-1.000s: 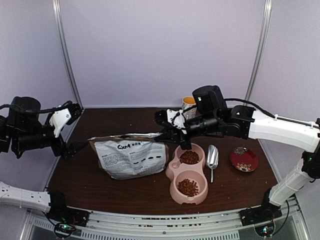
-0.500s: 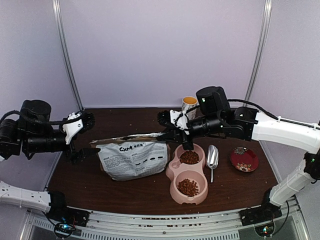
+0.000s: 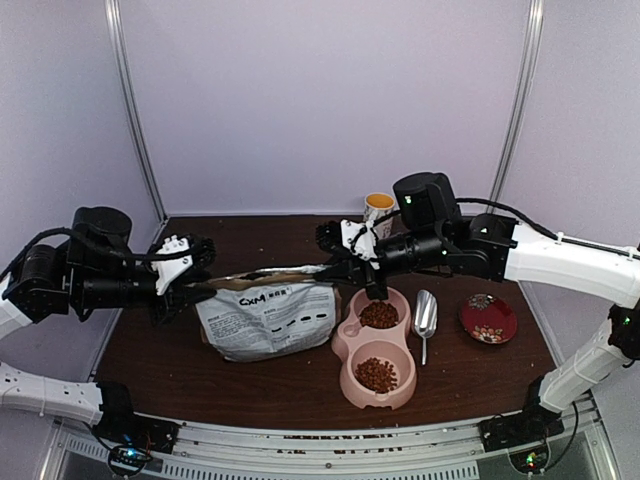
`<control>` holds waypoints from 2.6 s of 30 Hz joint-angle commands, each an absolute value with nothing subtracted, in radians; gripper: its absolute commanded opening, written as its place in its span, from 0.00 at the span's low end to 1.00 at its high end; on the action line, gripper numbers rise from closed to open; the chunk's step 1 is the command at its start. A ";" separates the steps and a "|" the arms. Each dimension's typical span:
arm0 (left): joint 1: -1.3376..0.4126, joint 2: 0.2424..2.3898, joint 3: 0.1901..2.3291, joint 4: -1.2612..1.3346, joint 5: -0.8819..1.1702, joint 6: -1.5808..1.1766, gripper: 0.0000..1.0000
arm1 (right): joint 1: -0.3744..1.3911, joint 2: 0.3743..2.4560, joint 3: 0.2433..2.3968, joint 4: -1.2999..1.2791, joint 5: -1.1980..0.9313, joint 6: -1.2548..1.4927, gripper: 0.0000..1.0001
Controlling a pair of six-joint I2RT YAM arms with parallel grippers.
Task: Serve the pet food
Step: Press the seal on the pet food bag.
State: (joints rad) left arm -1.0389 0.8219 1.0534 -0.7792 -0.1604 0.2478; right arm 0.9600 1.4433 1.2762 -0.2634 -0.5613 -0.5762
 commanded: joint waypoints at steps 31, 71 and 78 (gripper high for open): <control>-1.032 0.754 0.972 -0.682 -0.031 0.186 0.00 | 1.128 1.642 1.769 -0.657 -0.401 -0.630 0.76; -1.031 0.662 0.947 -0.637 0.070 0.137 0.00 | 1.316 1.924 1.999 -0.770 0.005 -0.581 0.27; -1.031 0.677 0.951 -0.647 0.050 0.138 0.00 | 1.308 1.867 1.938 -0.715 0.011 -0.601 0.00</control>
